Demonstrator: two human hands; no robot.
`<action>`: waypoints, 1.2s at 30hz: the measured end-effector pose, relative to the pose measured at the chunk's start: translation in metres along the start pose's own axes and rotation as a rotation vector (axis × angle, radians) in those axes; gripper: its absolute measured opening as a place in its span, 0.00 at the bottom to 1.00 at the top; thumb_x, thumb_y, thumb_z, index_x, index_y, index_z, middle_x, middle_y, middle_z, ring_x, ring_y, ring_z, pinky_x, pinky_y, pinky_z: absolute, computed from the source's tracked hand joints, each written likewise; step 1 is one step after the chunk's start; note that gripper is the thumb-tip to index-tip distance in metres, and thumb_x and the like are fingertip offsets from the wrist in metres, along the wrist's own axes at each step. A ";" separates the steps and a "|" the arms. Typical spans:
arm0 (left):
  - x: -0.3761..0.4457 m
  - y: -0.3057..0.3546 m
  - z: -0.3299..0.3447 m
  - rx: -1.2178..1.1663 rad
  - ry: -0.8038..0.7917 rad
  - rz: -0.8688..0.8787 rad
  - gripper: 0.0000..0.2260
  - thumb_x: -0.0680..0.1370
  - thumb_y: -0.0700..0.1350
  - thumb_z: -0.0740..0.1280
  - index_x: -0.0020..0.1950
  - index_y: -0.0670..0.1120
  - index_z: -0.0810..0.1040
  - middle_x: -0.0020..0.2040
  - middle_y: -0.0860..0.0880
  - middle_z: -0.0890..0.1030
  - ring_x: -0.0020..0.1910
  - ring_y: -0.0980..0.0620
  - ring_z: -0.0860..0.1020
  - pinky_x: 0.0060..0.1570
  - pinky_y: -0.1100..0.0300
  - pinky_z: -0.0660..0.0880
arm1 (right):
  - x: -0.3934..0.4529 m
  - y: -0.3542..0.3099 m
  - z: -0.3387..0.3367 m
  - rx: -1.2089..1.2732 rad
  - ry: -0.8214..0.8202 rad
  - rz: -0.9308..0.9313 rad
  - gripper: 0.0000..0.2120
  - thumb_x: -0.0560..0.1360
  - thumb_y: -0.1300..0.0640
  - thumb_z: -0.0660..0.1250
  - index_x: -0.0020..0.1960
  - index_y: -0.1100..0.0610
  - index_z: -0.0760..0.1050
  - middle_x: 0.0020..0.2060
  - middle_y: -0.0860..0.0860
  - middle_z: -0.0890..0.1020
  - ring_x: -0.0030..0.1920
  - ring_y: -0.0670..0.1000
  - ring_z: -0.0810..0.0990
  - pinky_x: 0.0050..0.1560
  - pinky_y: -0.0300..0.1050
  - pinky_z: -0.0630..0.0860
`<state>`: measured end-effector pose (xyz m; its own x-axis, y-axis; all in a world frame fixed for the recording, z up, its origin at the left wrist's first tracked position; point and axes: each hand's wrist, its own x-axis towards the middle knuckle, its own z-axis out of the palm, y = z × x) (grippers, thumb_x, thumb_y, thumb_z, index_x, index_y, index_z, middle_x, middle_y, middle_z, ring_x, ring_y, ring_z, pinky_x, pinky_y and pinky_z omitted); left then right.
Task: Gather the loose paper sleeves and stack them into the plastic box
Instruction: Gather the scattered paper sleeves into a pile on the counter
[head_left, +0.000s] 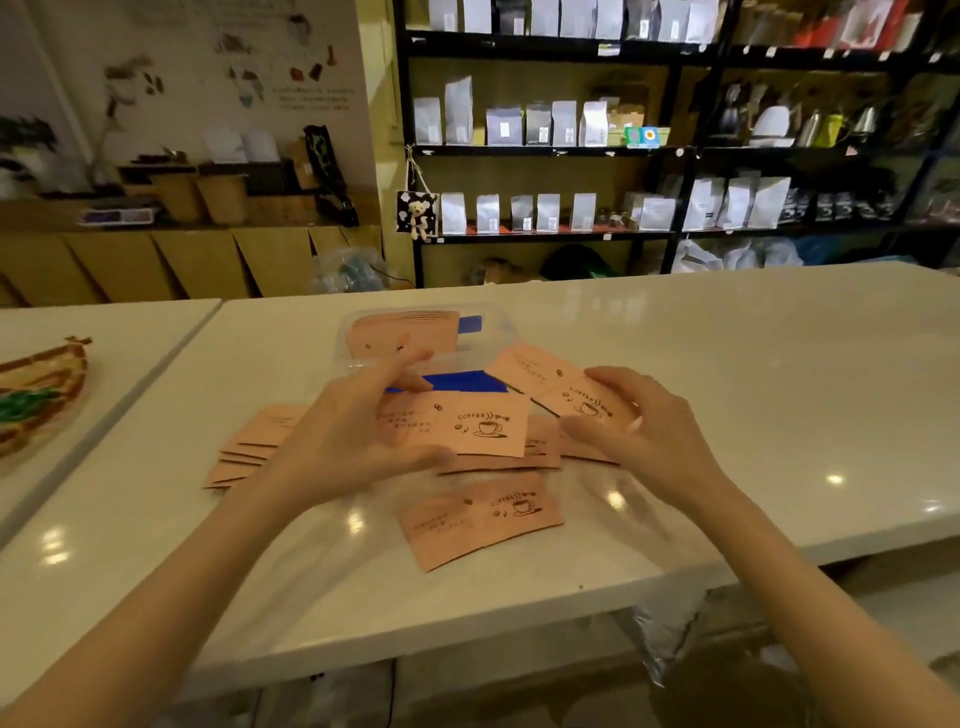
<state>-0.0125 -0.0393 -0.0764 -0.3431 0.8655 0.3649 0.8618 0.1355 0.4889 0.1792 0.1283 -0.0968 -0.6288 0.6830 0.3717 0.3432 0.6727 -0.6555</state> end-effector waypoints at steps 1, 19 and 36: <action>-0.002 -0.004 -0.007 -0.010 0.035 -0.014 0.37 0.62 0.54 0.74 0.67 0.56 0.61 0.60 0.54 0.75 0.56 0.58 0.69 0.45 0.70 0.67 | 0.005 -0.006 0.005 0.080 0.003 0.021 0.28 0.66 0.45 0.71 0.63 0.50 0.69 0.59 0.51 0.77 0.54 0.49 0.74 0.49 0.41 0.74; -0.028 -0.095 -0.038 -0.129 0.144 -0.374 0.48 0.61 0.49 0.77 0.72 0.54 0.49 0.61 0.52 0.73 0.58 0.54 0.71 0.53 0.62 0.67 | 0.063 -0.103 0.134 0.002 -0.278 -0.463 0.33 0.66 0.40 0.67 0.66 0.52 0.64 0.68 0.51 0.68 0.68 0.50 0.61 0.69 0.51 0.61; -0.024 -0.060 -0.026 0.124 -0.007 -0.215 0.31 0.64 0.62 0.69 0.64 0.56 0.67 0.73 0.54 0.59 0.72 0.55 0.52 0.69 0.55 0.55 | 0.058 -0.076 0.118 -0.189 -0.388 -0.582 0.27 0.73 0.37 0.53 0.69 0.46 0.60 0.74 0.46 0.57 0.74 0.46 0.48 0.71 0.46 0.45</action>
<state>-0.0659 -0.0806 -0.0938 -0.5215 0.8135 0.2574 0.8086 0.3750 0.4534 0.0346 0.0834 -0.1031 -0.9367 0.0727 0.3424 -0.0298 0.9581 -0.2849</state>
